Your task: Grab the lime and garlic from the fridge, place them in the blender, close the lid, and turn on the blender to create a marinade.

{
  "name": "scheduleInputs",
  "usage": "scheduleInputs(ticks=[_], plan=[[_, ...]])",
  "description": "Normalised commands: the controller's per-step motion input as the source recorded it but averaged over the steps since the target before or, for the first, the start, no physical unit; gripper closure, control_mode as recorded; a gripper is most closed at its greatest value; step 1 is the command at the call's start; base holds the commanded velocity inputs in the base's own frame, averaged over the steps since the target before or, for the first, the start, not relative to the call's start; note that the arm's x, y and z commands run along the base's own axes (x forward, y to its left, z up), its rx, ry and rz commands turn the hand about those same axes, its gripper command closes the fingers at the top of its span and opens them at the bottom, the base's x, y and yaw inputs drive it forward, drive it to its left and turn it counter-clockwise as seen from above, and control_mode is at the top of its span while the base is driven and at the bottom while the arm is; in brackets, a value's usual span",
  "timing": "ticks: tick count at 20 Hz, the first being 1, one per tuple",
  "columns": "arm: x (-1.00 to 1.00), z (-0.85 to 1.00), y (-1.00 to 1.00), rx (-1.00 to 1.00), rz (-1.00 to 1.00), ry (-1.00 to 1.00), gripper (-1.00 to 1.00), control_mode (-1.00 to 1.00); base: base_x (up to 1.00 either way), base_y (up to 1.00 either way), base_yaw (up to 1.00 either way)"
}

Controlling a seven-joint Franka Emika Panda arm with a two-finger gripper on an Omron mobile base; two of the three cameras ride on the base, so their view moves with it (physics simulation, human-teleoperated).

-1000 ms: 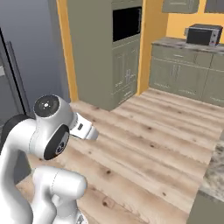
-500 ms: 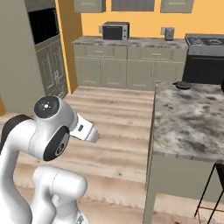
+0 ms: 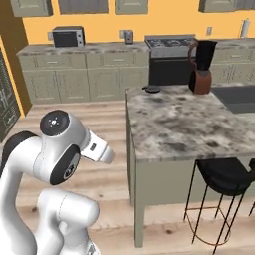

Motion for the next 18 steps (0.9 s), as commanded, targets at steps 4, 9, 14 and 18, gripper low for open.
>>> scheduleInputs(ticks=[4,9,14,18], plan=[[0.0,0.0,0.0,0.0,0.0,0.0,1.0,1.0,0.92,1.0,-0.18],[0.0,0.0,0.0,0.0,0.0,0.0,1.0,1.0,1.0,1.0,-0.11],[0.0,0.0,0.0,0.0,0.0,0.0,1.0,1.0,1.0,0.82,-0.19],[0.0,0.0,0.0,0.0,0.0,0.0,1.0,1.0,1.0,0.79,-0.21]])
